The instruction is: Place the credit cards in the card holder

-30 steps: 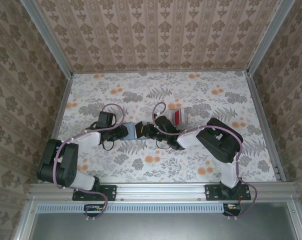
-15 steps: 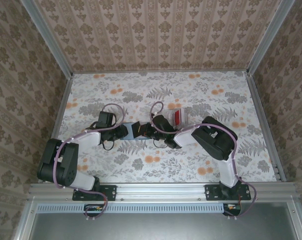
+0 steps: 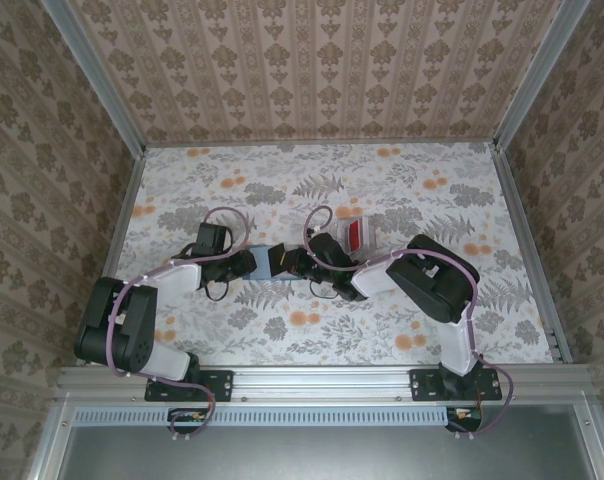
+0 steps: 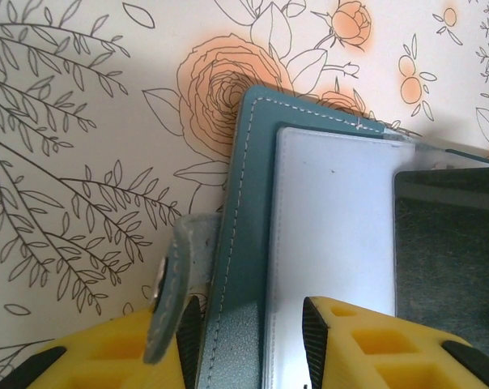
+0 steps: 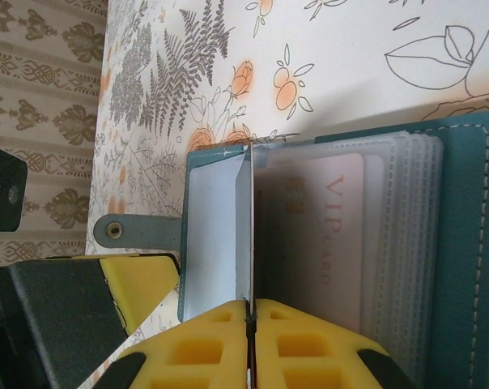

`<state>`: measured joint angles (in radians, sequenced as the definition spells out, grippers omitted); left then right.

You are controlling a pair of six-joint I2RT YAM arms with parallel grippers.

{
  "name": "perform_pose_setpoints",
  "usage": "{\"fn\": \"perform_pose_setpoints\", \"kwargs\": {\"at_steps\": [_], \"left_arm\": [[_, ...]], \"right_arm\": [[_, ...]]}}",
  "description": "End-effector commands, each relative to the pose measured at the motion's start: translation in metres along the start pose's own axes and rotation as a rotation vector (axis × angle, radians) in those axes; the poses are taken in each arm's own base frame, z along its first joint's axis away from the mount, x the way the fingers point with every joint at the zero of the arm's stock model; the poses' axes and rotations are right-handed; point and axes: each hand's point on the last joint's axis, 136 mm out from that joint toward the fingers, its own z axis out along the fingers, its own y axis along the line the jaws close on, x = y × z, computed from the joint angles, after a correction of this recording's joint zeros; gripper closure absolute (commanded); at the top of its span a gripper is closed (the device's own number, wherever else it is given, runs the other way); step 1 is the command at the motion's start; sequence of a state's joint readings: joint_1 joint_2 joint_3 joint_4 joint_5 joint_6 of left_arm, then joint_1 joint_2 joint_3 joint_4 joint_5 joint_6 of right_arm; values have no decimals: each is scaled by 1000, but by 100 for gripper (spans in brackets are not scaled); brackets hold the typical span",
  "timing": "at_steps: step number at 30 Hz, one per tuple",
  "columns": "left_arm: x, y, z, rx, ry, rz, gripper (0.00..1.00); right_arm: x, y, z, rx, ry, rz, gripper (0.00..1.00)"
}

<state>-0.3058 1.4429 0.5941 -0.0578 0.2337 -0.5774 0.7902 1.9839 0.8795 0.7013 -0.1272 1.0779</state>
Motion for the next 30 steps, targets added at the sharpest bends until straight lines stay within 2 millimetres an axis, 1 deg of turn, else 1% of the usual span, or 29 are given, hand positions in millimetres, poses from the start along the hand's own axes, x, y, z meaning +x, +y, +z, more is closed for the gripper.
{"fn": "perform_pose_setpoints", "kwargs": {"at_steps": [1, 11, 15, 23, 30], "left_arm": [[3, 0, 0, 13, 6, 9, 59], [3, 0, -1, 17, 5, 9, 59], [3, 0, 0, 19, 3, 9, 61], [5, -1, 1, 27, 5, 2, 61], [6, 0, 1, 29, 6, -2, 61]], "right_arm": [[-2, -3, -4, 16, -21, 12, 89], [-8, 11, -15, -21, -37, -1, 89], [-10, 7, -17, -5, -46, -9, 89], [-3, 3, -6, -8, -8, 10, 89], [0, -4, -1, 30, 6, 19, 89]]}}
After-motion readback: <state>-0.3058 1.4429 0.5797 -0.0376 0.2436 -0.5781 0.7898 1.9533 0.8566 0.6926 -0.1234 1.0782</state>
